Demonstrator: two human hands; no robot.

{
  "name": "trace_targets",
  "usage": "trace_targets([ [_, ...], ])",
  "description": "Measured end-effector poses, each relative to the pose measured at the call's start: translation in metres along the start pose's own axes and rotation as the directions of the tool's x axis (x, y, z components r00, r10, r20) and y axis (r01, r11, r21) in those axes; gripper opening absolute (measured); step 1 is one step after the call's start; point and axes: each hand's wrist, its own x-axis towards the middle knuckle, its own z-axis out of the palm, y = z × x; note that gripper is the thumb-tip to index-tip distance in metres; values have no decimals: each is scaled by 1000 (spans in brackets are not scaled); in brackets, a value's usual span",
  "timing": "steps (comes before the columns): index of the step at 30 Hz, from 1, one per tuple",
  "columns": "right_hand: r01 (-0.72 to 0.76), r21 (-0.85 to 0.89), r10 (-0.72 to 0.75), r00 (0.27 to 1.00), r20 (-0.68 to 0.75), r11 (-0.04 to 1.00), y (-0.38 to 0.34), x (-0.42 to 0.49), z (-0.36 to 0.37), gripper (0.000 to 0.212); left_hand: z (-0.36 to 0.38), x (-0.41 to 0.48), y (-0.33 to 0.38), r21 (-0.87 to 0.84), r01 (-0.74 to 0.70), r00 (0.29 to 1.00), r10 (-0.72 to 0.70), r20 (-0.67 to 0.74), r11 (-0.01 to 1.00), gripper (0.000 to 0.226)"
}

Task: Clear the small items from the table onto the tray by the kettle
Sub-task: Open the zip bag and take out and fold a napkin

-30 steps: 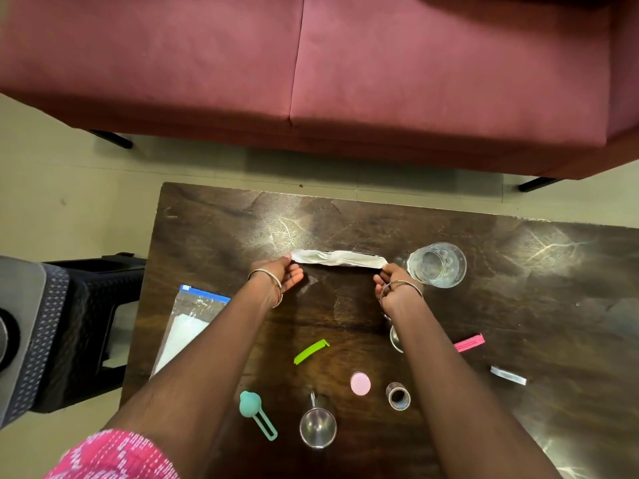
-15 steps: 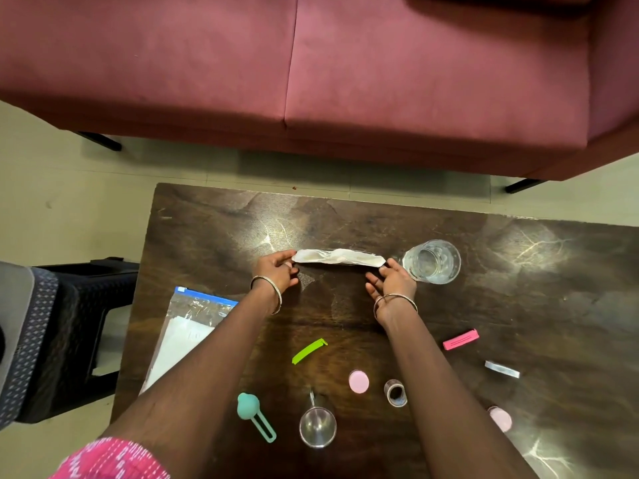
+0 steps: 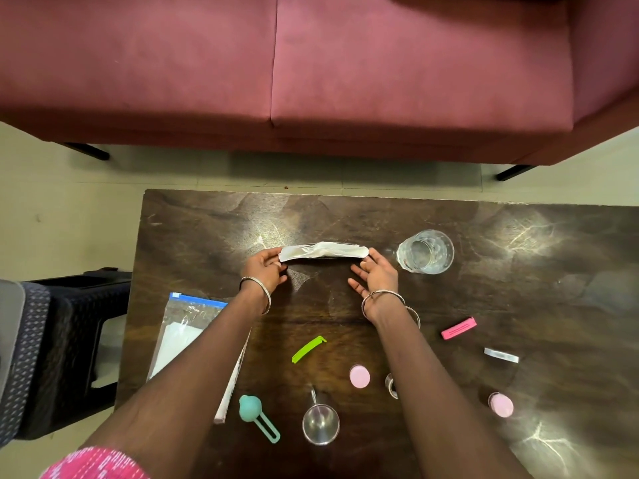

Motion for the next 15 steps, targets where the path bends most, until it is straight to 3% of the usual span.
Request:
trace_targets([
  [5,-9,26,10,999,-33,1000,-1,-7,-4,46,0,0,1,-2,5,999,-5,39,1000,41],
  [10,-5,102,32,964,-266,995,-24,-16,-33,25,1,-2,-4,107,-90,996,89,18,990,50],
  [13,92,-256,-202,872,-445,962,-42,-26,-70,15,1,-3,-7,326,-243,969,246,33,914,61],
  [15,172,-507,-446,749,-490,845,-50,-32,-92,34,3,-5,-5,452,-326,941,330,74,830,63],
])
